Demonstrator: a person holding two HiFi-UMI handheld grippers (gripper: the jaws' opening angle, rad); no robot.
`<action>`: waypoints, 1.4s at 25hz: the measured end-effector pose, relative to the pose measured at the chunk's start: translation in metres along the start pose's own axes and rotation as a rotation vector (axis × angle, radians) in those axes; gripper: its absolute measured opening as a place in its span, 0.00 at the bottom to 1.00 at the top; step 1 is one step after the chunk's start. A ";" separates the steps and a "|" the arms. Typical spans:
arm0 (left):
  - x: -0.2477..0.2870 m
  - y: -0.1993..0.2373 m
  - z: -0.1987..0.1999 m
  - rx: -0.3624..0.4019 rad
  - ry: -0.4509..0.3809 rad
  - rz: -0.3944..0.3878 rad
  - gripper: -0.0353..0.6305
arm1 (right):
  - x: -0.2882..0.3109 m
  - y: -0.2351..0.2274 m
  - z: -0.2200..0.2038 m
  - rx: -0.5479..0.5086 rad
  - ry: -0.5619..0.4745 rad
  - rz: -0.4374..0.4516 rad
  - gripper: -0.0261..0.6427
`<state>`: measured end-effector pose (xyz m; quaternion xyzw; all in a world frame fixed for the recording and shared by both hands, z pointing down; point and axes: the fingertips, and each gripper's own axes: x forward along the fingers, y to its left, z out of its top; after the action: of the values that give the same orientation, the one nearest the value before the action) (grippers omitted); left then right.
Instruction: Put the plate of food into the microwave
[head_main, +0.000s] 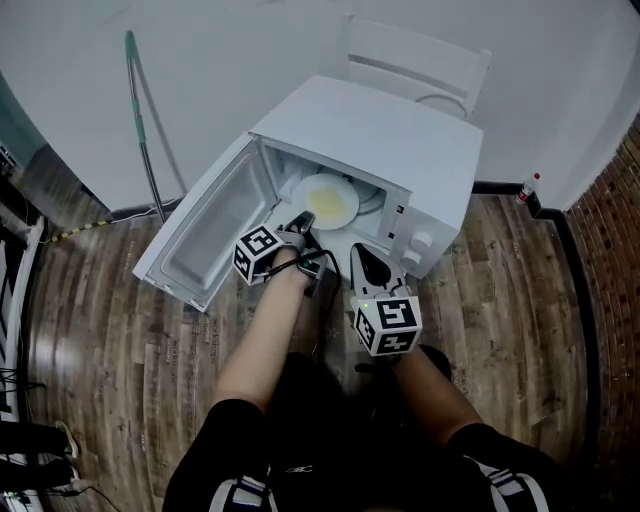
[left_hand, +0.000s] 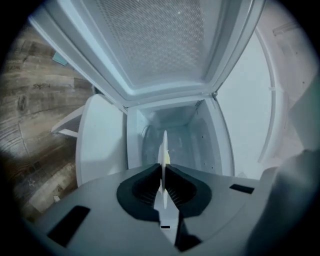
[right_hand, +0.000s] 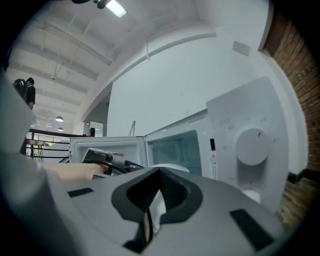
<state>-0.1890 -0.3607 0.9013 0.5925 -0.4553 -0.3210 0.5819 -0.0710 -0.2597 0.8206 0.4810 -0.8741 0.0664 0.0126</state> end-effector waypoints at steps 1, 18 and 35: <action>0.007 -0.004 0.001 0.017 0.007 0.003 0.08 | -0.002 -0.002 0.004 -0.010 -0.013 -0.004 0.05; 0.096 -0.003 0.004 0.207 0.158 0.142 0.08 | -0.027 -0.024 -0.013 -0.053 0.025 -0.052 0.05; 0.113 0.003 0.031 1.131 0.176 0.442 0.26 | -0.030 -0.023 -0.027 -0.059 0.044 -0.058 0.05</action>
<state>-0.1748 -0.4755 0.9175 0.7254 -0.6174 0.1487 0.2656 -0.0367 -0.2431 0.8471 0.5040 -0.8608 0.0508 0.0482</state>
